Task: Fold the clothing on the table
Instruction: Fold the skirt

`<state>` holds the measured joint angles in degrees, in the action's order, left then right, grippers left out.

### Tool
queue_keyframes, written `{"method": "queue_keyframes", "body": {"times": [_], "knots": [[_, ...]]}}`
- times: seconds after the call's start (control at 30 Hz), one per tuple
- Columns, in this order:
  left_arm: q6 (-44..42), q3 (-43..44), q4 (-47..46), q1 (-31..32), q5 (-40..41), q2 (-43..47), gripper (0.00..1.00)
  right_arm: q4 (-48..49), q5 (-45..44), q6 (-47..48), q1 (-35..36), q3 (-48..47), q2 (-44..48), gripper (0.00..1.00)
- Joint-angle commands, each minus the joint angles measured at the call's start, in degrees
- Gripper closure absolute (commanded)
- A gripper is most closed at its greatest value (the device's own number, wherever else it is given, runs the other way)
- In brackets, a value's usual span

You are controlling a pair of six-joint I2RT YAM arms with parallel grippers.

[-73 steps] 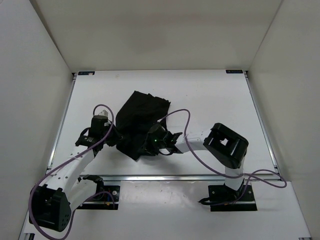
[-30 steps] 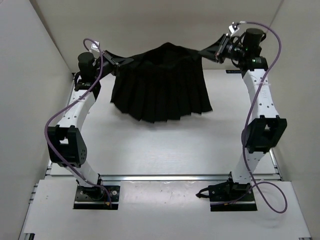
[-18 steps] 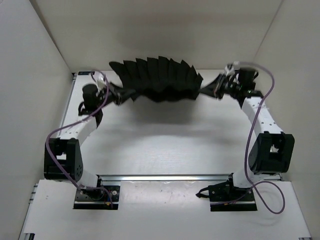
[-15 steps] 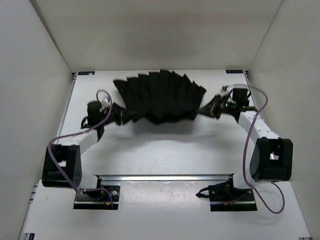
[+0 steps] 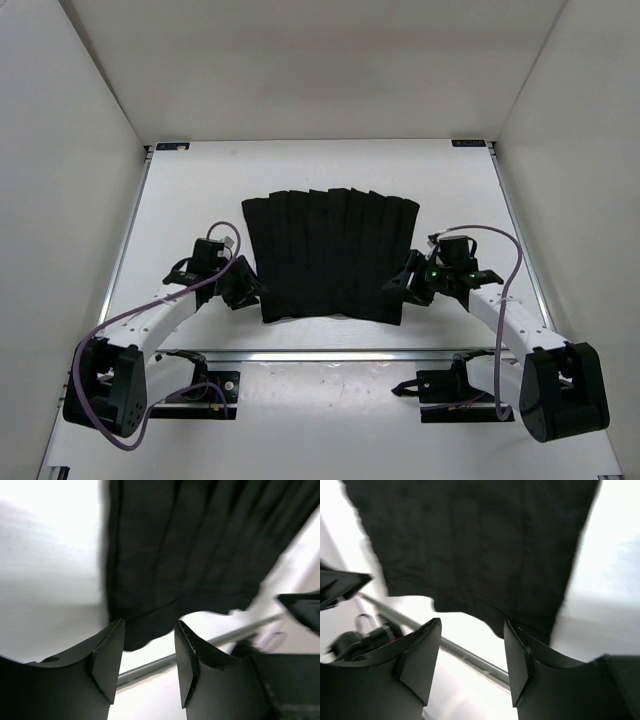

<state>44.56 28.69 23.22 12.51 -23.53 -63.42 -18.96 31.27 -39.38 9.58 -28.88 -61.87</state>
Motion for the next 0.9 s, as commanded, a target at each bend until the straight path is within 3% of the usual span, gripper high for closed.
{"method": "queue_keyframes", "body": {"times": [0.0,0.27,0.47,0.5,0.53,0.6,0.67,0.87], "knots": [[-5.9,2.2,8.2,3.8,10.6,1.2,0.45,-5.0,-10.3,1.0,2.6,1.1,1.3,0.49],[-3.3,-1.7,6.1,9.1,14.7,0.8,0.45,-5.5,-13.7,-0.5,6.0,6.0,1.5,0.48],[1.4,-3.6,-1.2,13.9,15.3,-0.9,0.45,-3.0,-13.8,-3.2,9.0,8.3,0.1,0.59],[2.3,-3.7,-1.6,14.2,15.4,-1.2,0.46,-2.8,-13.8,-3.5,9.3,8.0,0.0,0.66],[2.6,-3.8,-3.0,14.4,15.1,-1.5,0.54,-2.5,-13.4,-3.7,9.4,8.1,-0.3,0.71],[2.9,-3.5,-3.7,14.5,14.3,-2.0,0.73,-1.4,-12.0,-3.5,9.0,7.7,-0.3,0.97],[2.3,-2.5,-2.1,14.3,14.5,-1.2,1.0,-2.2,-11.3,-3.0,8.6,6.0,0.0,1.0],[-3.6,6.5,8.0,5.7,10.8,3.9,1.0,-12.1,-8.6,2.7,2.6,-5.9,4.9,1.0]]}}
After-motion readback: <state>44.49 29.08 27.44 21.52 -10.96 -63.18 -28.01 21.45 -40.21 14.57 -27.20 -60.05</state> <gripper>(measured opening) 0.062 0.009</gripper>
